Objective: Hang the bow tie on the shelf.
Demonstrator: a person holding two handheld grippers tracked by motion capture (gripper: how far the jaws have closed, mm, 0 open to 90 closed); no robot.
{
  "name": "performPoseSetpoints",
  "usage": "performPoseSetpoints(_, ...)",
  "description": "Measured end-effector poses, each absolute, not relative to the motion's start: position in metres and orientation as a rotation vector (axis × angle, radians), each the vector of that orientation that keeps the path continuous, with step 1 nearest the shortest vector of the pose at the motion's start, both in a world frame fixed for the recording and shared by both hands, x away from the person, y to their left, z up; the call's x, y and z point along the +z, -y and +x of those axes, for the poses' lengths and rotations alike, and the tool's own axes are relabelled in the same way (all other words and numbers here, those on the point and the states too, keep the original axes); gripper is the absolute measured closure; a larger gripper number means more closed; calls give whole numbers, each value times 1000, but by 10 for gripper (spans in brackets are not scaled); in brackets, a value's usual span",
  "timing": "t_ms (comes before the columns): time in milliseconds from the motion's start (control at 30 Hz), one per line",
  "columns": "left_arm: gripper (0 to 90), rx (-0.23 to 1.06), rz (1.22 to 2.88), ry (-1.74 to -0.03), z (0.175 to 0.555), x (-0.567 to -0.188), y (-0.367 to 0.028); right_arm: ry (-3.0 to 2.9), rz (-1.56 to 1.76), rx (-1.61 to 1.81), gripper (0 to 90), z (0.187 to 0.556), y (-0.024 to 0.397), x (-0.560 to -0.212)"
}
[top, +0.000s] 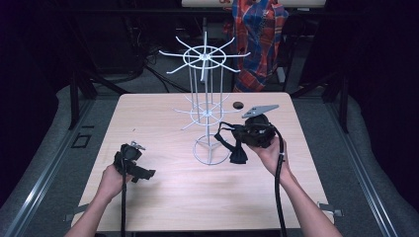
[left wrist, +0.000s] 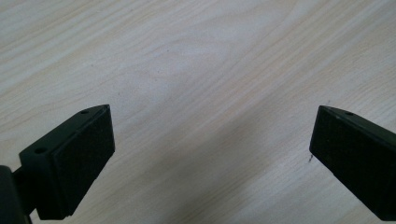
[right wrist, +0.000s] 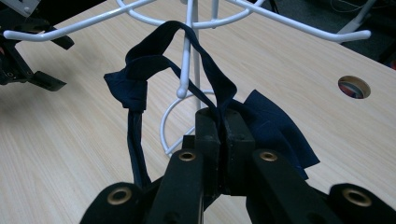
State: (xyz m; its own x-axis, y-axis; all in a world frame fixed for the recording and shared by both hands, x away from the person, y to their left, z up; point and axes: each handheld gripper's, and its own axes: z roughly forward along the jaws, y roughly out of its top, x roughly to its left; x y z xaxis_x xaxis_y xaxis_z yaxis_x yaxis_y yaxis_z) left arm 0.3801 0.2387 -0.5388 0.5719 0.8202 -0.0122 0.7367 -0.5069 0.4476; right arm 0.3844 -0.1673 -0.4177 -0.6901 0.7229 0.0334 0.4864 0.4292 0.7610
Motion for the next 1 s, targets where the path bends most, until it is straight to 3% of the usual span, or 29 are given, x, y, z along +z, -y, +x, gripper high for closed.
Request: performPoseSetpoints(1000, 1, 293, 2396, -1253, 373, -538, -244, -2362, 1103, 1111, 837, 392, 158, -427)
